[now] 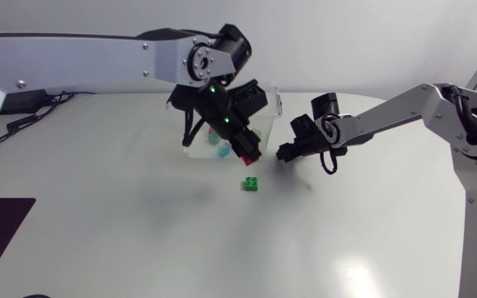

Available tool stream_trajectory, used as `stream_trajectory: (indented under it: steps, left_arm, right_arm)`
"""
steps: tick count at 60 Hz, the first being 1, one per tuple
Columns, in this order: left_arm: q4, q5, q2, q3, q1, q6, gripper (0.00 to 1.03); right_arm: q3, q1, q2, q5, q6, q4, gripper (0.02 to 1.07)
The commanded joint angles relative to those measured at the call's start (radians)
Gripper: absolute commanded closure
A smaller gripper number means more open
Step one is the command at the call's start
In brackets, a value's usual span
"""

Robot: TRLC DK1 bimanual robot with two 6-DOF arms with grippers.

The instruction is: Place the duplo bricks in the container

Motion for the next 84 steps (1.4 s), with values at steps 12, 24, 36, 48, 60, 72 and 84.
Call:
stream_trajectory:
  steps: [12, 24, 36, 48, 60, 72, 84]
  left_arm:
    - [0.162, 0.004, -0.076, 0.031, 0.087, -0.149, 0.92]
    - [0.326, -0.005, -0.069, 0.032, 0.145, -0.233, 0.92]
    - [0.47, -0.083, -0.027, 0.045, 0.179, -0.274, 0.92]
    - [0.605, -0.187, 0.04, 0.051, 0.193, -0.284, 0.68]
    - [0.642, -0.223, 0.069, 0.057, 0.211, -0.299, 0.1]
    - [0.681, -0.223, -0.018, -0.041, 0.224, -0.322, 0.05]
    - [0.724, -0.22, -0.216, -0.271, 0.202, -0.277, 0.05]
  right_arm:
    - [-0.142, 0.004, -0.04, 0.069, -0.039, 0.066, 0.84]
    - [-0.265, -0.033, -0.194, 0.088, -0.06, 0.071, 0.84]
    - [-0.348, -0.047, -0.379, 0.086, -0.06, 0.007, 0.84]
    - [-0.376, -0.007, -0.546, 0.102, -0.046, -0.095, 0.84]
    - [-0.305, 0.047, -0.645, 0.115, -0.008, -0.216, 0.84]
    - [-0.175, 0.136, -0.645, 0.157, 0.041, -0.296, 0.84]
    - [-0.003, 0.212, -0.548, 0.197, 0.093, -0.346, 0.84]
